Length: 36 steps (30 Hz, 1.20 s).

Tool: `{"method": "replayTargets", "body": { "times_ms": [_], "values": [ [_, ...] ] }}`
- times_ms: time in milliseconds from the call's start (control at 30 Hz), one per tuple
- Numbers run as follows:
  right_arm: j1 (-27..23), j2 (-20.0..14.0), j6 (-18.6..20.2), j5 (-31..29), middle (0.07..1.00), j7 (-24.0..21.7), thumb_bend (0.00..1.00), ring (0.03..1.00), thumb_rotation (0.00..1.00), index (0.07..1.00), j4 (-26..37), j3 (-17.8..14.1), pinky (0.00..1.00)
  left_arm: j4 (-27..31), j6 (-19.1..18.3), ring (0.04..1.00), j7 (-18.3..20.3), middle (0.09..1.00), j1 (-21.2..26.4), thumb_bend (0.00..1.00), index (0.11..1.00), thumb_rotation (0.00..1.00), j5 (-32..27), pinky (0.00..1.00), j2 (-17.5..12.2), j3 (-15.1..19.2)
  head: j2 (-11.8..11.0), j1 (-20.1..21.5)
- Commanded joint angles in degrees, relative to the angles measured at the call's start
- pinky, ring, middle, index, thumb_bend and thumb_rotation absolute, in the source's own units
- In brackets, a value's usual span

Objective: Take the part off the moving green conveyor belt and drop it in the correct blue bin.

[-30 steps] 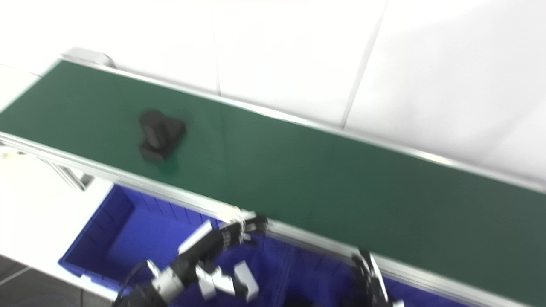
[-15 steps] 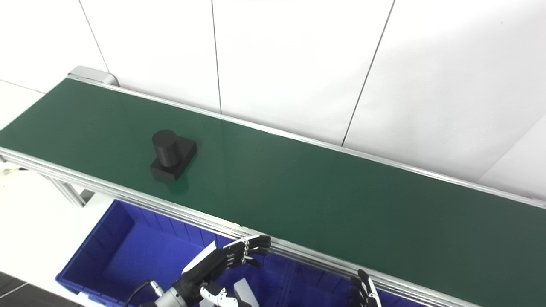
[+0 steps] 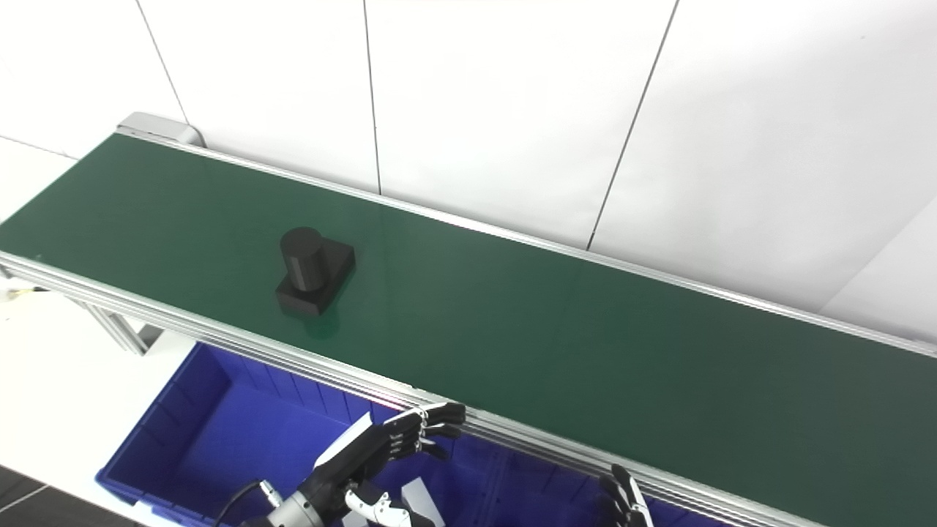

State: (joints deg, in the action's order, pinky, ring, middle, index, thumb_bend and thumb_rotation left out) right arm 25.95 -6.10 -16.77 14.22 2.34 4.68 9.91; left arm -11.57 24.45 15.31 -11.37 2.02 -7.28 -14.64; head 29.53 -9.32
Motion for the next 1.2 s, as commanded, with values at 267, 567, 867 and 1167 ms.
{"method": "replayTargets", "body": {
  "times_ms": [267,567,867,1167],
  "values": [
    [-0.04,0.48,-3.48,0.21,0.868,0.80,0.69,0.835,0.21,0.932,1.65,-0.40,0.76,1.02,2.46,0.830,-1.41,0.876,0.65,1.00,0.871,0.30,-0.12,0.72,-0.21,-0.57,0.24,0.33],
    [-0.08,0.74,-3.06,-0.07,0.866,0.81,0.71,0.827,0.20,0.931,1.66,-0.28,0.76,0.82,2.47,0.827,-1.53,0.875,0.76,1.00,0.870,0.30,-0.26,0.71,-0.40,-0.55,0.19,0.80],
    [-0.47,1.30,-9.23,2.08,0.831,3.87,0.73,0.774,0.24,0.907,0.35,-1.85,0.70,0.59,2.48,0.810,-1.80,0.874,0.87,1.00,0.866,0.29,0.01,0.68,-0.45,-0.70,-0.14,1.09],
    [-1.28,1.94,-10.09,1.77,0.801,6.41,0.76,0.748,0.35,0.893,8.59,-3.66,0.70,-0.19,2.48,0.809,-2.54,0.869,1.39,1.00,0.867,0.30,0.62,0.67,-0.45,-1.06,-0.60,1.87]
  ]
}}
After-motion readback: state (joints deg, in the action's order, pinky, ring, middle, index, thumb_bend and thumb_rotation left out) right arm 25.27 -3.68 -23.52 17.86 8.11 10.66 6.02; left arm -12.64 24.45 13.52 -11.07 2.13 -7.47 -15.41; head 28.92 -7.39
